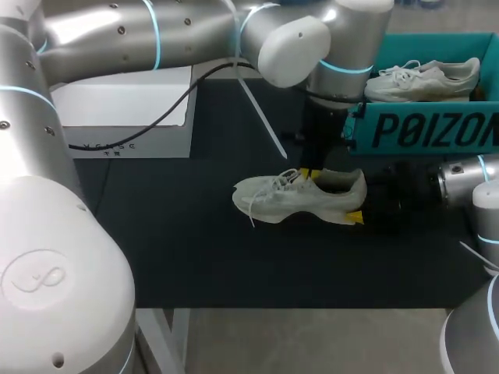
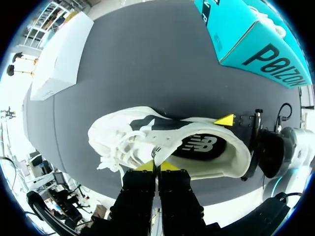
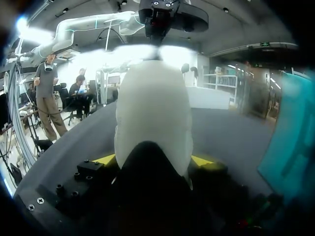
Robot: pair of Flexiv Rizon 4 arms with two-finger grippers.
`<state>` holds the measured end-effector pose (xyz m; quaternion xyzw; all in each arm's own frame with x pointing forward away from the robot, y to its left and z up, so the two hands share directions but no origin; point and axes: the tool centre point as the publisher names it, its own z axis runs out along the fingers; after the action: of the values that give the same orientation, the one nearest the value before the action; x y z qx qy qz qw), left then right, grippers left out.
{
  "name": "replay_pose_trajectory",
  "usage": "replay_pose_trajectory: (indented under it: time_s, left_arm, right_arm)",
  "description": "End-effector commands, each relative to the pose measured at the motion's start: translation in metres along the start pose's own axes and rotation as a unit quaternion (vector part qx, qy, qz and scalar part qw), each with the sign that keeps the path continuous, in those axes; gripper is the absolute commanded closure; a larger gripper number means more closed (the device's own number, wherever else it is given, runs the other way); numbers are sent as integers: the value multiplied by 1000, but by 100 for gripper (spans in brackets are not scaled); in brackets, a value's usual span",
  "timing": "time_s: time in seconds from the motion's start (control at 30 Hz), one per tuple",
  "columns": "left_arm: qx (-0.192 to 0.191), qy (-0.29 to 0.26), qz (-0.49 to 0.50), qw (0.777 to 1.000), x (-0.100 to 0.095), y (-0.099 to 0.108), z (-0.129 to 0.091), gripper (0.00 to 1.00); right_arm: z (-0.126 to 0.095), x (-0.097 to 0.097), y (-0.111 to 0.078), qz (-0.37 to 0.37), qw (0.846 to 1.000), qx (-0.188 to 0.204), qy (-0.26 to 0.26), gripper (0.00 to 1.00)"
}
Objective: Take the shoe out of the shoebox, open the shoe tongue, remove and reinsert the insole, then place the shoe into the shoebox
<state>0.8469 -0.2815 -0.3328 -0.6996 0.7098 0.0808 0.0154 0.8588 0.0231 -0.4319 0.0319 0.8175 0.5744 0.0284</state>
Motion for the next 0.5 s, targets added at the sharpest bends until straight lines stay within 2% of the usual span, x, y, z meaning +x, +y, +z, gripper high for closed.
replay_pose_trajectory:
  time_s: [0.03,0.17,0.3,0.5]
  left_arm:
    - [4,1,1,1000,-5,2,-9,100]
    - [11,8,0,1000,-15,7,-17,100]
    - [16,19,-17,1000,-34,12,-22,100]
    - [5,26,-53,998,-63,15,-13,100]
  right_arm:
    - [3,0,-3,0,1000,1,-2,100]
    - [3,0,-3,0,1000,1,-2,100]
    - [3,0,-3,0,1000,1,-2,100]
    - [3,0,-3,0,1000,1,-2,100]
